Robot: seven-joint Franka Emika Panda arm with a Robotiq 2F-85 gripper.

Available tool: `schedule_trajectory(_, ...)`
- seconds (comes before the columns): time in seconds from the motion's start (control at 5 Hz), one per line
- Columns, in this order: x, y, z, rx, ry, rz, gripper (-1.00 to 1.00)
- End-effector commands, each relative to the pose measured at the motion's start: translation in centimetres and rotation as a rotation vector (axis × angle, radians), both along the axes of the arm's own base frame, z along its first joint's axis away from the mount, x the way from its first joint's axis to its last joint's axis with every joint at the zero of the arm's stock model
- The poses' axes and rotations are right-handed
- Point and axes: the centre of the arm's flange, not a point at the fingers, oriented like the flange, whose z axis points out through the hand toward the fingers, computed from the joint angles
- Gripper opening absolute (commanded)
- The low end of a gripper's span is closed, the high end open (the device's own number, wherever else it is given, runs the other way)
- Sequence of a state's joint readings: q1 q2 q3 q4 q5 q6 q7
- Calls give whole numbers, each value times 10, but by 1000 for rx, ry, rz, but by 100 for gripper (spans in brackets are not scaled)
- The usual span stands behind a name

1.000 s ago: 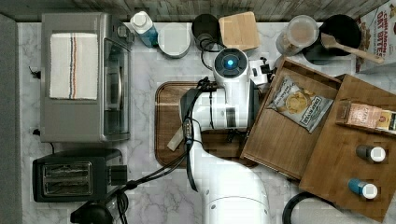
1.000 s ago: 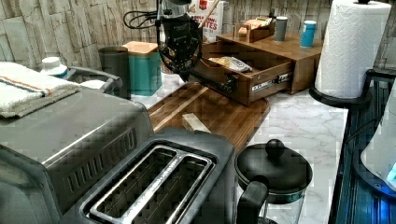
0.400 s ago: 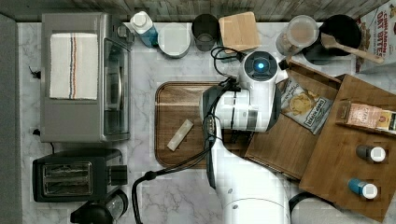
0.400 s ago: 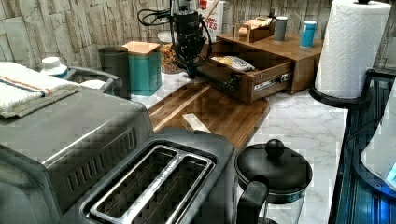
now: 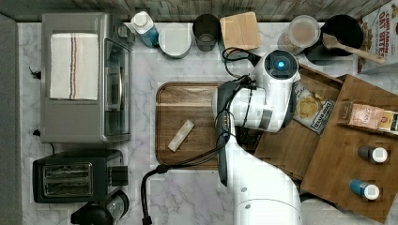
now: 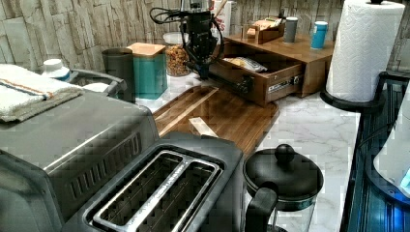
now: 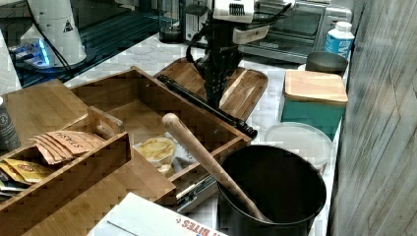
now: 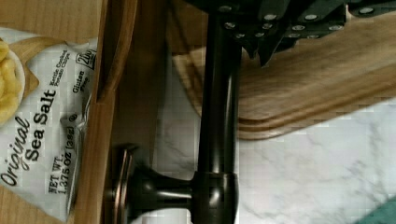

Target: Close the drawer.

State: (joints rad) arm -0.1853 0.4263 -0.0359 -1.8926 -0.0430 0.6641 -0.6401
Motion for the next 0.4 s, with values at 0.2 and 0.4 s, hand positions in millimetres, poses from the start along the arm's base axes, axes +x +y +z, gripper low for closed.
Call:
schedule_trajectory(0.2, -67, -261, 72, -163, 1, -172, -100)
schedule_trajectory(0.4, -96, -294, 75, -202, -40, -225, -100)
